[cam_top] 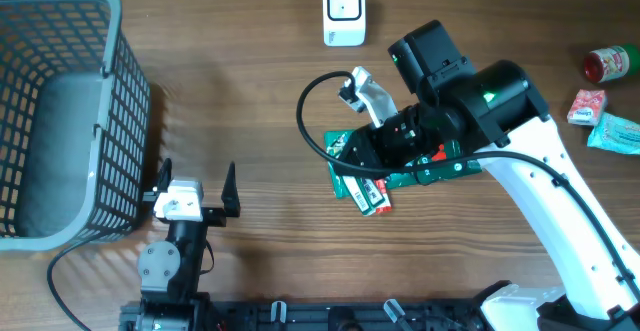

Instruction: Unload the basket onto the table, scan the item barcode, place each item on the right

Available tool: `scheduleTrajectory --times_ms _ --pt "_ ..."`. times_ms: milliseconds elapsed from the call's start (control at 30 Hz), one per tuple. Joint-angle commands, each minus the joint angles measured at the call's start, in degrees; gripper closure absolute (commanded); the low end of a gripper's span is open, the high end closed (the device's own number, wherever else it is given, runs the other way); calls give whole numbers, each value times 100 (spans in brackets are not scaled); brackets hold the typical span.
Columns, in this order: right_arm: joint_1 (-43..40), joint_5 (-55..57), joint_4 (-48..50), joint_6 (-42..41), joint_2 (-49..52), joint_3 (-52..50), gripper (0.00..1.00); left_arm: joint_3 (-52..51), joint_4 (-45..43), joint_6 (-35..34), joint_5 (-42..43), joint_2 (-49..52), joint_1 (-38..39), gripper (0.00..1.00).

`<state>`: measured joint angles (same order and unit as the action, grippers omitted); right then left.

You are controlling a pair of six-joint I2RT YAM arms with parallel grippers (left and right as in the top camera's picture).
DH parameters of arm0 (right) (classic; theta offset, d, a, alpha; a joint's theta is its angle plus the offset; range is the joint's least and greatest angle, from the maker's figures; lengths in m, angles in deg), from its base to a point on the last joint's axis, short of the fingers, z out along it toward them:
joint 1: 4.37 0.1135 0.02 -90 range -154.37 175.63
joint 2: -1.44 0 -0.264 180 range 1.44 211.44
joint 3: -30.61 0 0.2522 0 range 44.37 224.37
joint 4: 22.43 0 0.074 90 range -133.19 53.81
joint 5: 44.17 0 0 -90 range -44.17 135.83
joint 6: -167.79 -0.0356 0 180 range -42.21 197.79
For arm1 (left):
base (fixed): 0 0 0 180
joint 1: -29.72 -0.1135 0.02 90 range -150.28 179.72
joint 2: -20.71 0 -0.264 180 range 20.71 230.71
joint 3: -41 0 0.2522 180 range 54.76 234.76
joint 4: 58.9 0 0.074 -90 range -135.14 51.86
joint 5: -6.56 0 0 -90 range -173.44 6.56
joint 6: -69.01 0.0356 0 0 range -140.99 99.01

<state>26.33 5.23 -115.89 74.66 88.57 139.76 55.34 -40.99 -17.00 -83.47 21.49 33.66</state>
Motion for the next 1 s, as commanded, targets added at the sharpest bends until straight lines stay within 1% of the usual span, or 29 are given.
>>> scheduleTrajectory --times_ms 0,133,267,400,433,500,567,633,667,800,867,967 --pt "-2 -212 15 149 -98 70 93 -26 15 -33 87 -50 -20 0" --pt "-2 168 20 81 -101 70 96 -26 15 -33 87 -50 -22 0" --pt "-2 813 175 -304 -98 70 95 -26 15 -33 87 -50 -22 0" --pt "-2 1113 442 -308 -98 70 95 -26 15 -33 87 -50 -22 0" --pt "-2 1290 533 -306 -98 66 95 -26 13 -33 87 -50 -22 0" --pt "-2 2227 903 -343 -90 15 95 -26 15 -33 87 -50 -22 0" --pt "-2 3327 1368 -673 -66 -109 95 -26 15 -33 87 -50 -22 0" --pt "-2 4234 2000 -748 13 -308 95 -26 15 -33 87 -50 -22 0" --pt "-2 4551 2371 -750 96 -398 95 -26 15 -33 87 -50 -20 0" --pt "-2 5147 3672 -730 490 -581 95 -26 15 -33 87 -50 -22 0" --pt "-11 5694 4472 -483 852 -621 95 -26 15 -33 87 -50 -22 0" --pt "-37 6284 5576 262 1484 -621 95 -26 15 -33 87 -50 -22 0"
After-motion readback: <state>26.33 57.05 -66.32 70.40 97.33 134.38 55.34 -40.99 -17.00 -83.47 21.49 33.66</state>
